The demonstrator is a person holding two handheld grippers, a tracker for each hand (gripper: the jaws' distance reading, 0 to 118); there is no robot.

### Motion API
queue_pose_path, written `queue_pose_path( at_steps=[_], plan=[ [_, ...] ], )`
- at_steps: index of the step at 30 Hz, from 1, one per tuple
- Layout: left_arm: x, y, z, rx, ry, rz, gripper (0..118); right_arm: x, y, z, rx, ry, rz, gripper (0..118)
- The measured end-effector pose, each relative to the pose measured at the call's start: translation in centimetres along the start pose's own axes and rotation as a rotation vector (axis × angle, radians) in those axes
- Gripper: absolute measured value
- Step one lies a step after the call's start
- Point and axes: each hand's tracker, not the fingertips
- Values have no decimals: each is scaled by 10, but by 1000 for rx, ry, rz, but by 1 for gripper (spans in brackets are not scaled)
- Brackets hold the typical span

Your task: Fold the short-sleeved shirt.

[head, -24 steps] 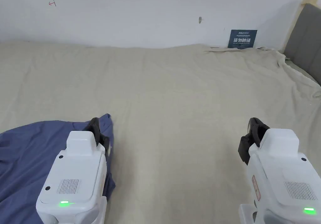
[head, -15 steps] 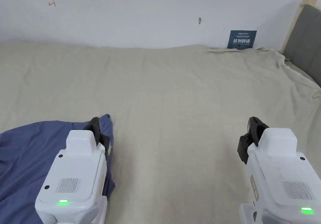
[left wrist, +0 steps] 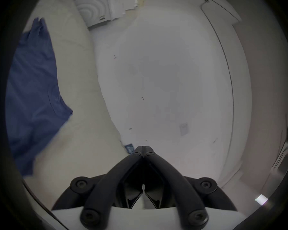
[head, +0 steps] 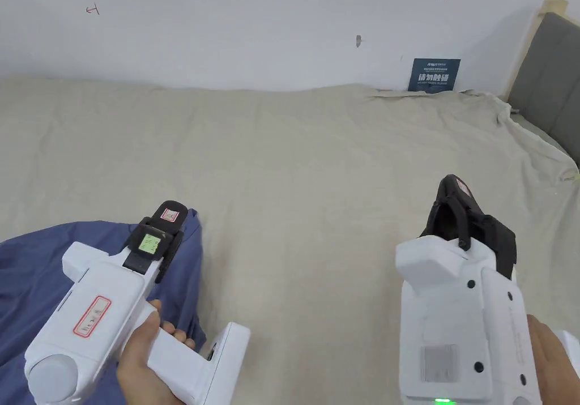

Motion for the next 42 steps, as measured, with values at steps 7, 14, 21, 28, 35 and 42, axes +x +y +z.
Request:
queue_pose_path(
  at_steps=[7,14,21,28,35,42],
  plan=[
    [57,-41,-5,50,234,-1052,0,37,-16,-16,-215,211,-693,0],
    [49,-60,-8,26,281,-1218,0,38,-31,-21,-305,263,-874,0],
    [46,-50,-7,31,293,-1149,0,36,-10,-12,-296,254,-843,0],
    [46,-48,-6,31,291,-1147,0,39,-11,-14,-293,257,-837,0],
    [47,-49,-6,31,287,-1155,0,41,-11,-15,-294,261,-834,0],
    [46,-48,-7,27,287,-1155,0,43,-7,-14,-290,261,-834,0]
  ],
)
